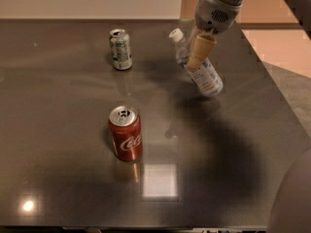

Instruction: Knock blue plastic bottle over

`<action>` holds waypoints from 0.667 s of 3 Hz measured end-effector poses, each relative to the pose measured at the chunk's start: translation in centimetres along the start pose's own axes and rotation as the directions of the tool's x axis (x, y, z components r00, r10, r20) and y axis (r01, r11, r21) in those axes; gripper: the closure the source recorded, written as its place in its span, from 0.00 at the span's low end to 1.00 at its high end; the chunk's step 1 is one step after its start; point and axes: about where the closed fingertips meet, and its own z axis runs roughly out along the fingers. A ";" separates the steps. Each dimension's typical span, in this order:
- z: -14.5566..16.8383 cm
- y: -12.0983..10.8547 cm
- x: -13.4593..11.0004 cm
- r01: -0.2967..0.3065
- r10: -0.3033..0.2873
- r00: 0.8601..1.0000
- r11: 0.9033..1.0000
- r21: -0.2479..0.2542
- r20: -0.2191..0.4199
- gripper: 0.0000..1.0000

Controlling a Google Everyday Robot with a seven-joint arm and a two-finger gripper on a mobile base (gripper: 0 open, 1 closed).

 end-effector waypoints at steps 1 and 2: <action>1.8 0.6 0.1 0.040 -0.043 0.995 0.999 -0.035 -0.089 1.00; 3.5 1.1 0.0 0.076 -0.086 0.983 0.995 -0.064 -0.164 0.99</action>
Offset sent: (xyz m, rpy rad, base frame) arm -0.0337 0.0041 -0.0521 -0.3114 0.1681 0.1316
